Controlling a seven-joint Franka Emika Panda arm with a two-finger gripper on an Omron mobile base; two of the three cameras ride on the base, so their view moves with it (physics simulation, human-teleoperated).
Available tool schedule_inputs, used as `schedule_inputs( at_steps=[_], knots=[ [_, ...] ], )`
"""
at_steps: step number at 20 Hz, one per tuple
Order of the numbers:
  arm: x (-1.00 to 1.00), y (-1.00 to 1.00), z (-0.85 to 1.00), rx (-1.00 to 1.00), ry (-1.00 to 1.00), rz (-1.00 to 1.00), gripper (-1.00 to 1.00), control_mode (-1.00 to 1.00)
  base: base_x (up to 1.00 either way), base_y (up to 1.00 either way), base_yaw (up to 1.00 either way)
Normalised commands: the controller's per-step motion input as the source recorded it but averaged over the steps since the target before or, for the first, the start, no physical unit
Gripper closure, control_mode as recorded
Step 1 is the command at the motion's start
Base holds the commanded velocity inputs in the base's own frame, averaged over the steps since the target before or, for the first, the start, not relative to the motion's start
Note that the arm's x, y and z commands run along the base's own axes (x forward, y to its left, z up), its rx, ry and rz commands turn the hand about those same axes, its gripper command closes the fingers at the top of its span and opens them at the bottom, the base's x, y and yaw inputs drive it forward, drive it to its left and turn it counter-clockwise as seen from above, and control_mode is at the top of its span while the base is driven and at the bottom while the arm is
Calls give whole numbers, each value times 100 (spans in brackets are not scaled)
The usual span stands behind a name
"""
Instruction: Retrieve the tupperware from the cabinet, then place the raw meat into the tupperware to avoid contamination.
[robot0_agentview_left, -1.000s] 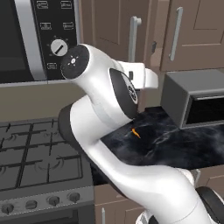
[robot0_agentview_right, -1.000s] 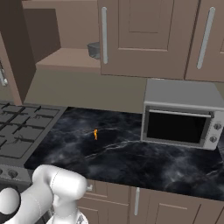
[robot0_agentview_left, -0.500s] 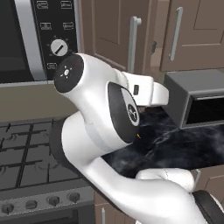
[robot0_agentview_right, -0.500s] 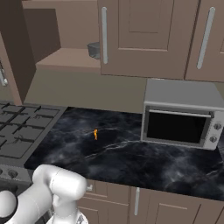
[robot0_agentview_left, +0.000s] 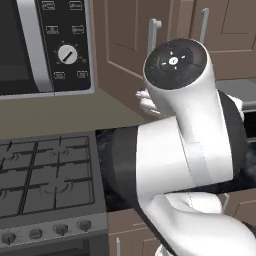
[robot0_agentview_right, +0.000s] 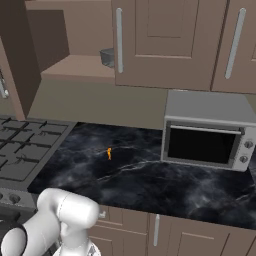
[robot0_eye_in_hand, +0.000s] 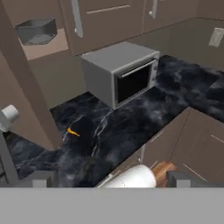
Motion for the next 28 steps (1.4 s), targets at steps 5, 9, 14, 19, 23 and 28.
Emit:
schedule_inputs(
  at_steps=[5,9,14,19,23,28],
  knots=[
    [-4,-49,9,34,-8,10,-100,-100,0,0,0],
    [47,-44,-5,45,3,8,-100,-100,0,0,0],
    [55,-38,-8,46,9,7,-100,-100,0,0,0],
    [64,-1,-26,36,12,12,-100,-100,0,0,0],
    [70,20,-29,29,8,17,-100,-100,0,0,0],
    [68,3,-16,28,11,15,-100,-100,0,0,0]
  ],
)
